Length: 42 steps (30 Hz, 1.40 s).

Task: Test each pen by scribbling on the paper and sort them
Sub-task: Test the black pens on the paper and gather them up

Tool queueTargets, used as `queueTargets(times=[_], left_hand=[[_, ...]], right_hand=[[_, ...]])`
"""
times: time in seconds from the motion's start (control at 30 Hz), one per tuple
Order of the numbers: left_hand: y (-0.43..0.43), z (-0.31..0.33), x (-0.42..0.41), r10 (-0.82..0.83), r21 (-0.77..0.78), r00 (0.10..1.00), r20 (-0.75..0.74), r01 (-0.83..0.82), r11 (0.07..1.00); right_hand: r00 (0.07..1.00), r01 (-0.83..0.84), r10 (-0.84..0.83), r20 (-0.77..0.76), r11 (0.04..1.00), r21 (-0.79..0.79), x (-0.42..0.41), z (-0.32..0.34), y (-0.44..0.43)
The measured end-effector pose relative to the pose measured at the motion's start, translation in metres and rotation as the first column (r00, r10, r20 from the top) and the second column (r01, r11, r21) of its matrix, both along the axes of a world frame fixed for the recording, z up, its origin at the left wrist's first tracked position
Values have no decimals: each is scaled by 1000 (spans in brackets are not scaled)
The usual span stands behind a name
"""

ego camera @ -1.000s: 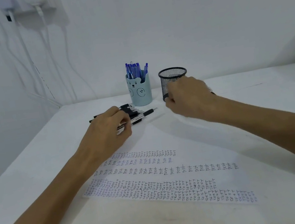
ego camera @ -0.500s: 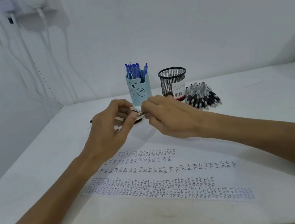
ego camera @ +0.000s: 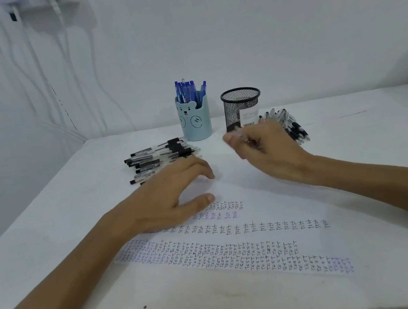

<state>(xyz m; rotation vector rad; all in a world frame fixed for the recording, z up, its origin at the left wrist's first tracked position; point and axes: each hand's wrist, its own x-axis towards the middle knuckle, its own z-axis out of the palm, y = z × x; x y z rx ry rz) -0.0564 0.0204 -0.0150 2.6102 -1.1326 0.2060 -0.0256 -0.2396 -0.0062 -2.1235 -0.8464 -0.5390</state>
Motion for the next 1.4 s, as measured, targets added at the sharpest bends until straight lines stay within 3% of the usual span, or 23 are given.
queueTargets(times=[0.13,0.2,0.33,0.6,0.97,1.4], left_hand=[[-5,-5,-1,-28,86,1000,9,27,996],[-6,-6,-2,-27,102,999,-16,29,994],[-5,-5,-1,-10,104,997,-81,19,994],[5,2,5,14,142,984,-178,11,990],[7,1,4,41,161,977,-211,-7,987],[6,2,3,44,167,971,-236,-4,986]], right_hand=[[987,159,-160,7,986,57,0,-2,-8],[980,180,-169,-107,978,106,-1,0,-10],[902,116,40,-431,937,330,-3,-1,-9],[718,22,178,-672,960,278,-13,-3,-4],[779,-172,194,-597,981,95,-36,-3,6],[778,-187,239,-581,971,149,-39,-9,7]])
